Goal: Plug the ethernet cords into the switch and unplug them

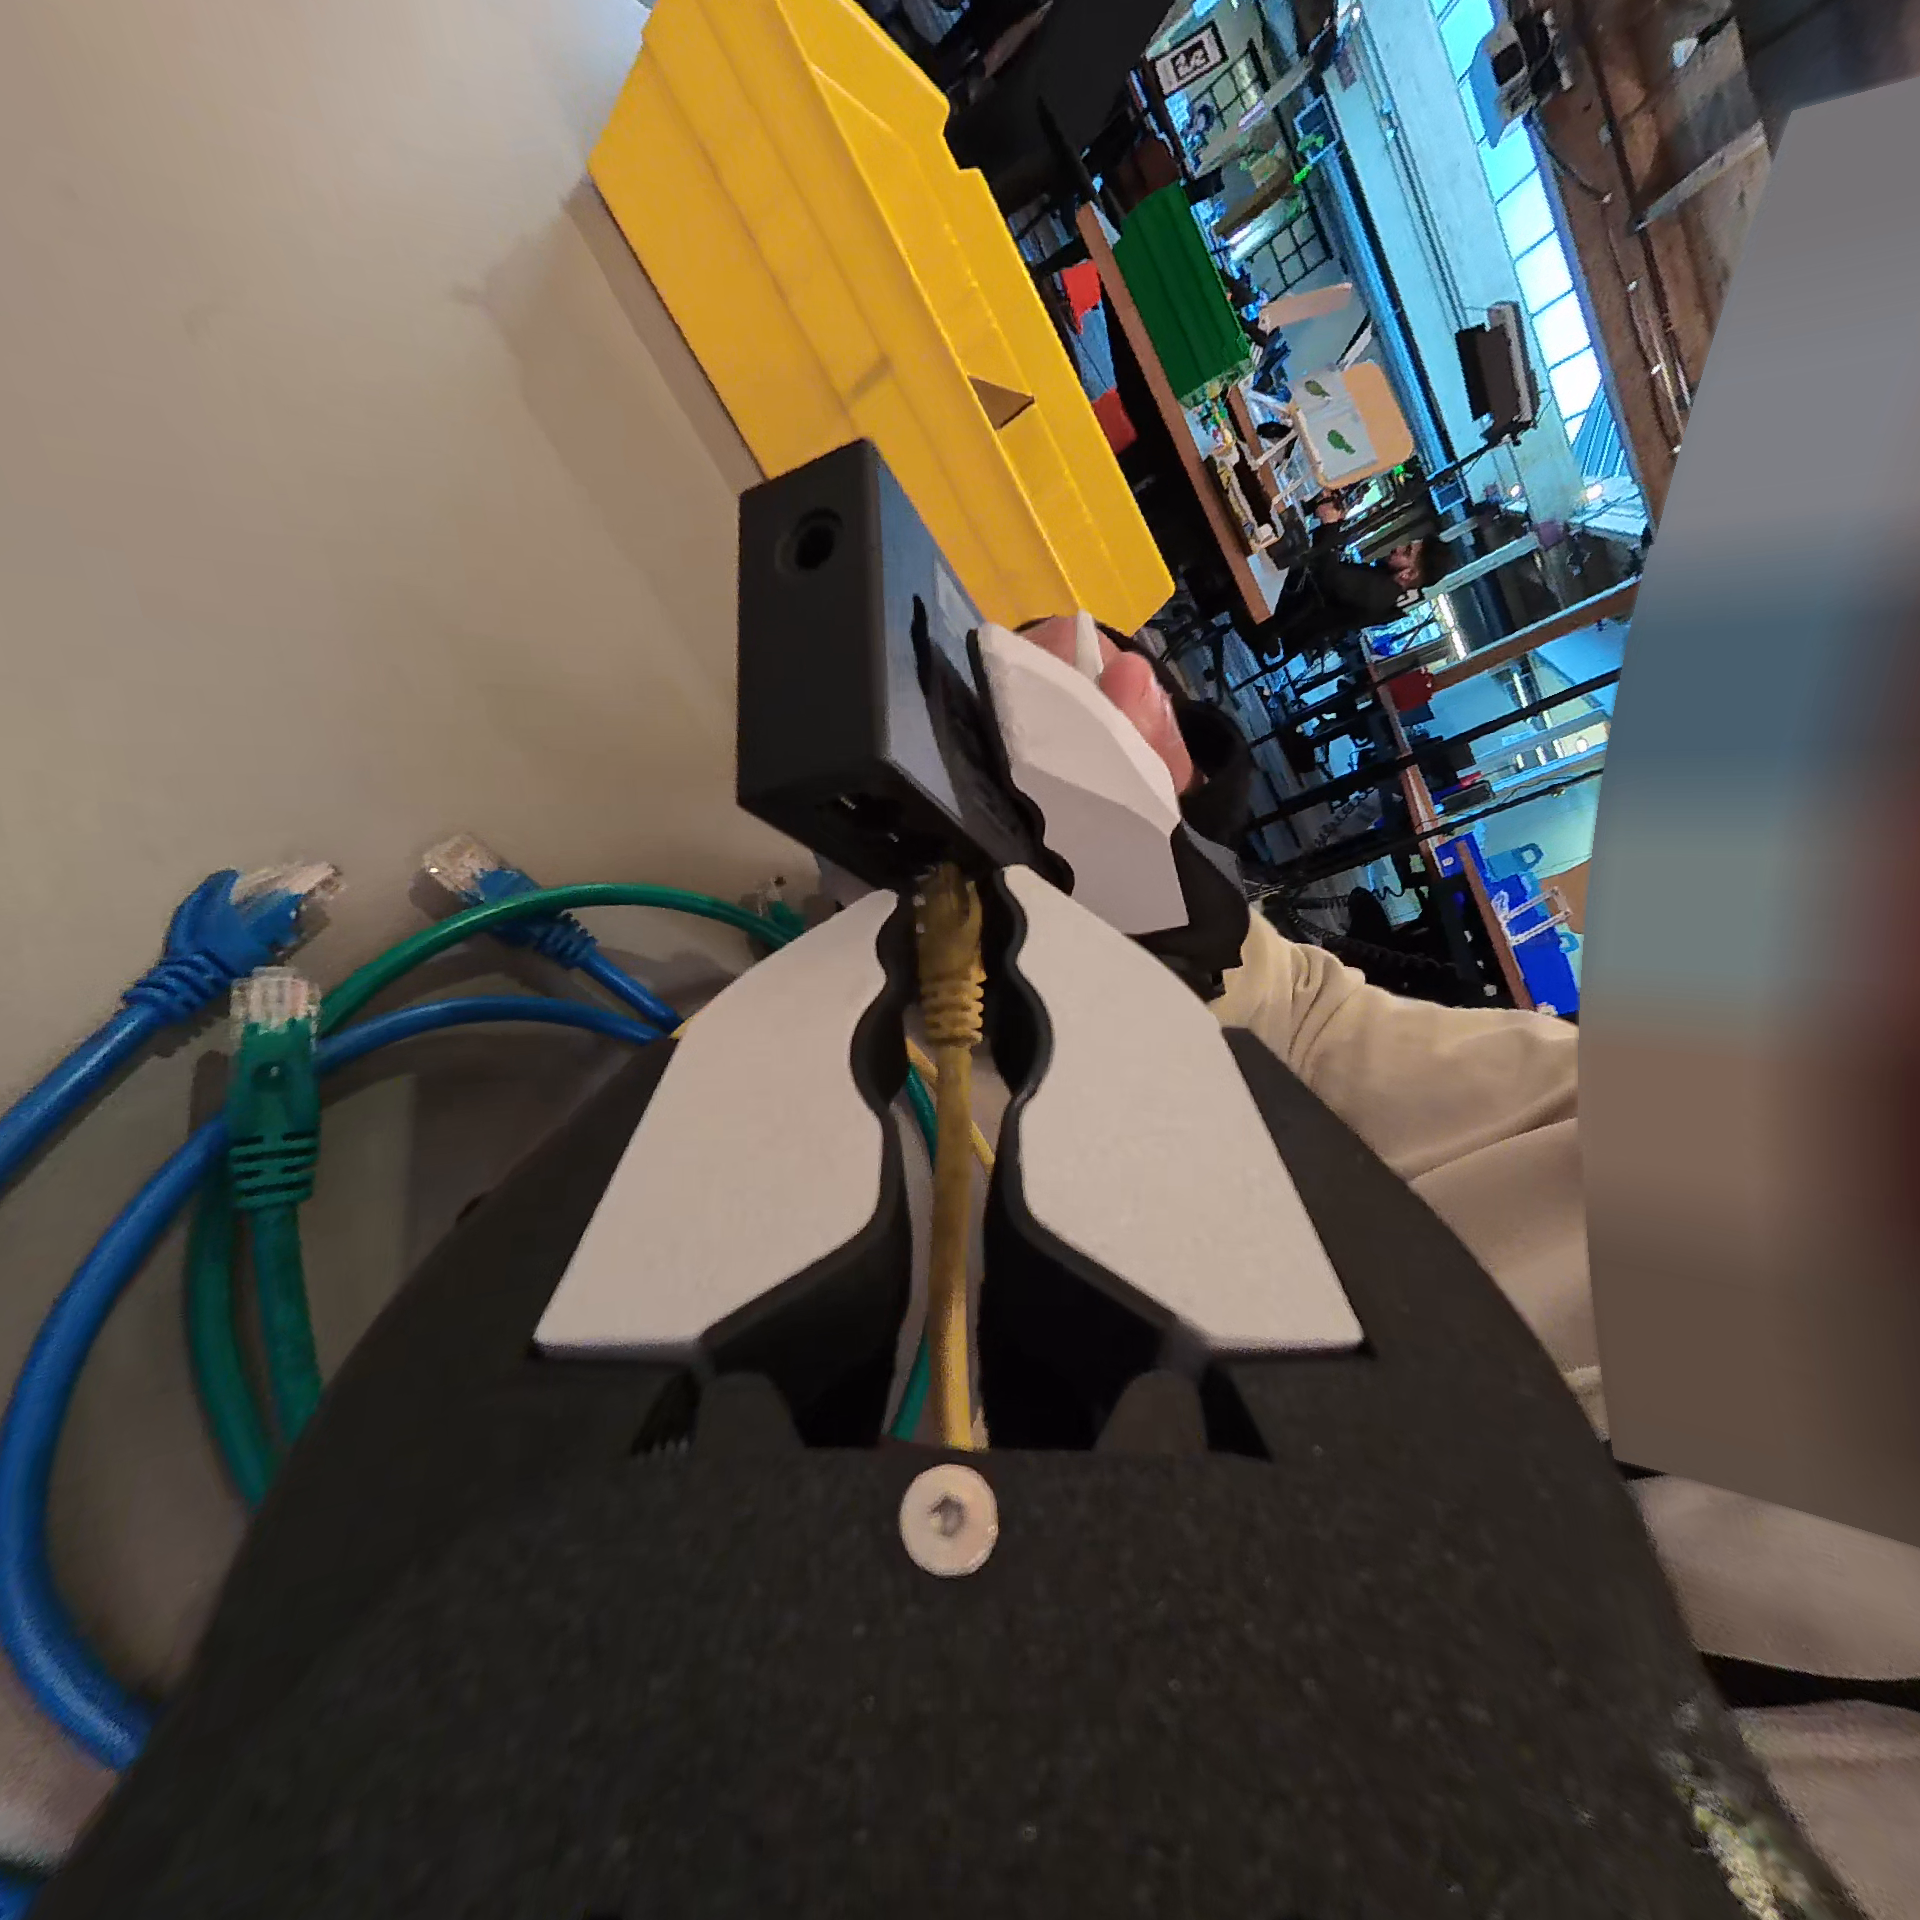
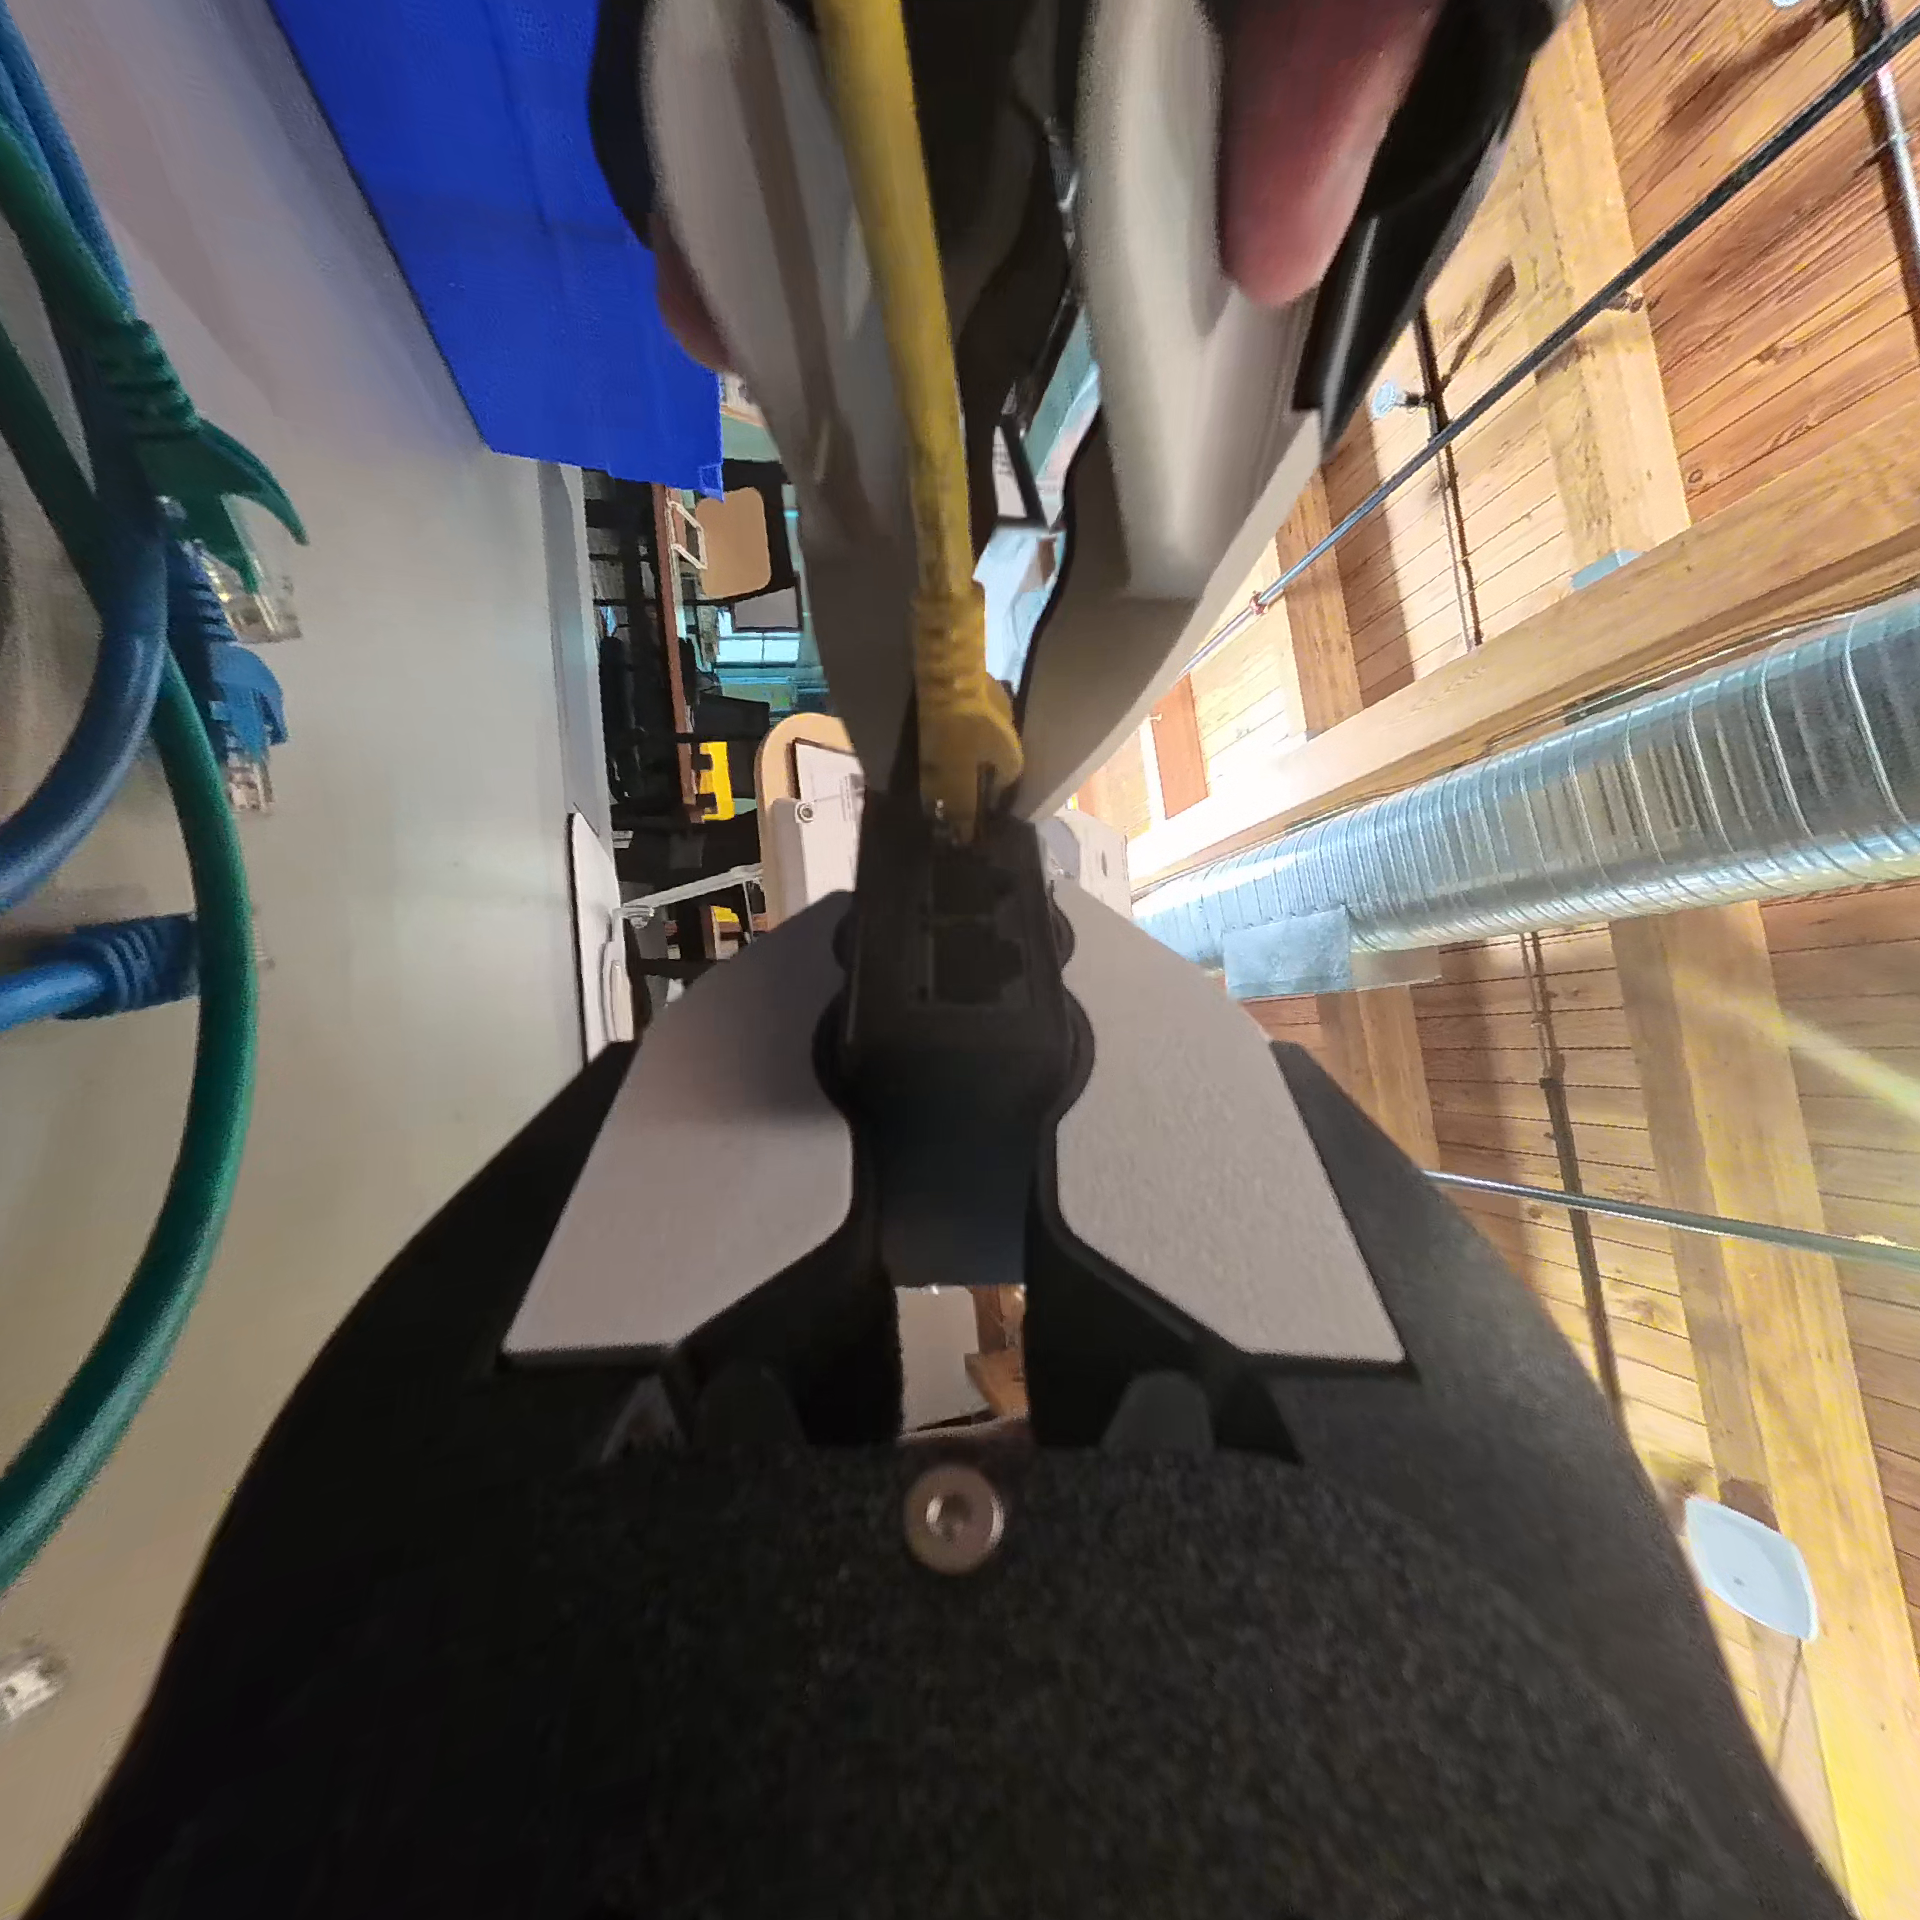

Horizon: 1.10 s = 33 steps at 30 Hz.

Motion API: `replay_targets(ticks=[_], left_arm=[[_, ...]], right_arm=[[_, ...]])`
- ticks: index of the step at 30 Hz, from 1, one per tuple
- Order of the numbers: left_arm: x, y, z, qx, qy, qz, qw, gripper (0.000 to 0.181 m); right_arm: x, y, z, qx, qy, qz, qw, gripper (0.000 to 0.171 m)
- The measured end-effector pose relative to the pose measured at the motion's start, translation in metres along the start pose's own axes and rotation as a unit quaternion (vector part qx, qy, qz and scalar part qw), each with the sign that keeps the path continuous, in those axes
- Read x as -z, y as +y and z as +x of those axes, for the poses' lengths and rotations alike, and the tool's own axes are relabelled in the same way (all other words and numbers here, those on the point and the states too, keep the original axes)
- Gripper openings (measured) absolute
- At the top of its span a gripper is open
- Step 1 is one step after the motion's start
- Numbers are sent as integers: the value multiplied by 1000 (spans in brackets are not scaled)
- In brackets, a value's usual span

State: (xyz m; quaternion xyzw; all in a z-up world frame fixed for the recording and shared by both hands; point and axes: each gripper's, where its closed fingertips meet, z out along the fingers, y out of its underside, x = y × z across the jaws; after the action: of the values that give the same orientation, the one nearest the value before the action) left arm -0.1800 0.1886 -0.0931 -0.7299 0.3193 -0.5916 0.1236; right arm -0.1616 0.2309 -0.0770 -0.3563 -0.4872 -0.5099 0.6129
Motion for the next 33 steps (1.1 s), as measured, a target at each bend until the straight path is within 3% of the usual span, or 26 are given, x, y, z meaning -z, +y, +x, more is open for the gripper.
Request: replay_targets(ticks=[10, 12, 14, 16, 18, 21, 23, 30, 33], left_arm=[[1, -1, 0, -23, 11, -12, 1000, 12], [2, -3, -5, -76, -23, -7, 997, 14], [4, -3, -10, -154, -78, -16, 985, 18], [4, -4, -18, -233, -152, -25, 960, 33], [1, 0, -22, -292, -200, -42, 934, 33], [-4, 4, -24, -322, -232, -51, 916, 29], [-2, -2, -27, -341, -262, -33, 902, 14], [-2, -5, -34, -409, -338, -41, 846, 12], [0, -5, -34, -407, -340, -43, 846, 12]], right_arm=[[-1, -1, -2, -22, 2, 10, 1000, 30], [-3, -2, -5, -18, -4, 2, 1000, 30], [-3, -2, -11, -24, -19, 2, 1000, 30], [-5, 0, -16, -28, -28, -4, 999, 30], [-7, 2, -19, -32, -37, -12, 999, 30], [-8, 3, -25, -28, -47, -14, 998, 30], [-8, 5, -26, -31, -49, -19, 998, 30], [-10, 9, -31, -41, -66, -32, 996, 30], [-11, 9, -34, -70, -87, -34, 993, 31]])
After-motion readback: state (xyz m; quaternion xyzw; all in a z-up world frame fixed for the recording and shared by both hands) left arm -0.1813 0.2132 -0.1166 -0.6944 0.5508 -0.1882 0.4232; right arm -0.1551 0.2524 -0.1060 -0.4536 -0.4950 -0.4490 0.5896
